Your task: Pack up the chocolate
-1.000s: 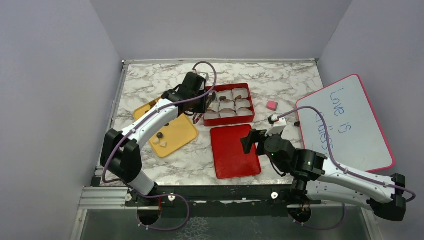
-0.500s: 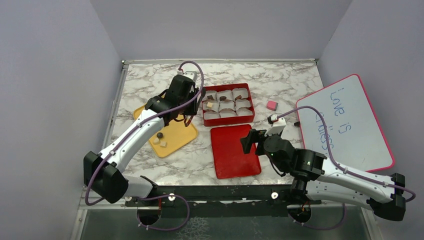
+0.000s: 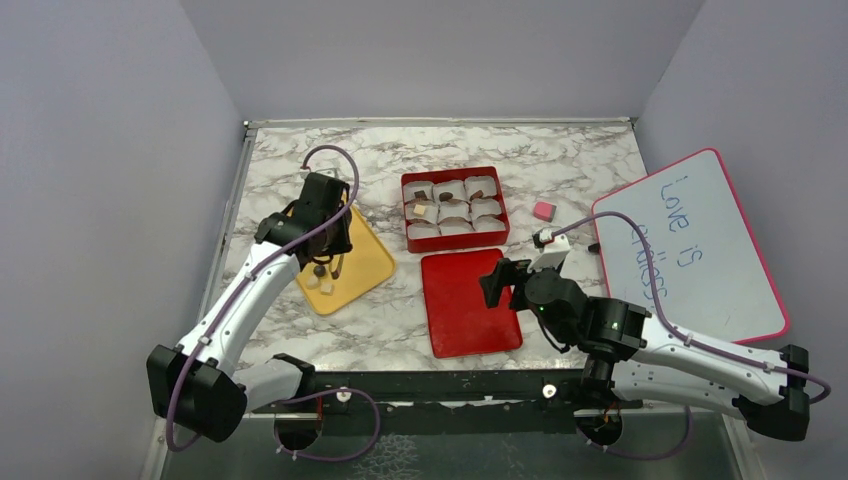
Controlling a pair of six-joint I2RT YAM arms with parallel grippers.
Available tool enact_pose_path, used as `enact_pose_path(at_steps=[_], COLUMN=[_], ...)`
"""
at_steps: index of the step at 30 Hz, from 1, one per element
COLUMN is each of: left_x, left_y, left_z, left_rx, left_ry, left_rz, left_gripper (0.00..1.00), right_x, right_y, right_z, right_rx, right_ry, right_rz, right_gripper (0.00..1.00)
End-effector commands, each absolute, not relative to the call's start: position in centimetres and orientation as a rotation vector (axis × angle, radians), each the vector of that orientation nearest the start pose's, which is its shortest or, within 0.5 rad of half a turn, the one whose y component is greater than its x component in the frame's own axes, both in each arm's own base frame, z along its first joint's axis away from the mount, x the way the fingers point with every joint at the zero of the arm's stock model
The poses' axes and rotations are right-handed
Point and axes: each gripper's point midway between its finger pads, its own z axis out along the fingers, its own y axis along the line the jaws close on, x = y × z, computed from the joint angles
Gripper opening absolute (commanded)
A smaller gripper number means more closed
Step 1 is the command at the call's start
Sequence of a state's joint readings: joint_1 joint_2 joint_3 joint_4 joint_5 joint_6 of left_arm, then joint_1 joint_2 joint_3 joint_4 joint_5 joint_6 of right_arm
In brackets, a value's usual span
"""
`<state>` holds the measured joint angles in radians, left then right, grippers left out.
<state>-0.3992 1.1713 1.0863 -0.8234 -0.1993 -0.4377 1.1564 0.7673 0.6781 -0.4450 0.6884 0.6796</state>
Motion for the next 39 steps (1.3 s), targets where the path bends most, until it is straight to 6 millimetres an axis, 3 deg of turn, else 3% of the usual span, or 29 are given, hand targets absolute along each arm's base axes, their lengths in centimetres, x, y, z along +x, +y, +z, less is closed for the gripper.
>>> enact_pose_path(at_steps=[1, 13, 39], left_x=[26.3, 25.8, 26.6], left_y=[-7.3, -6.0, -6.5], left_z=[16.4, 13.1, 9.7], left_rx=[-0.227, -0.281, -0.286], left_ry=[2.486, 2.56, 2.629], left_rz=[-0.062, -0.032, -0.077], left_gripper=[0.33, 0.36, 0.37], right_x=[19.0, 19.0, 18.9], right_y=[20.3, 20.3, 19.8], right_z=[20.3, 20.2, 20.4], right_rx=[-0.054, -0.053, -0.041], right_ry=[1.976, 1.975, 1.965], right_rz=[0.489, 0.489, 0.494], right_gripper=[0.95, 0.95, 0.96])
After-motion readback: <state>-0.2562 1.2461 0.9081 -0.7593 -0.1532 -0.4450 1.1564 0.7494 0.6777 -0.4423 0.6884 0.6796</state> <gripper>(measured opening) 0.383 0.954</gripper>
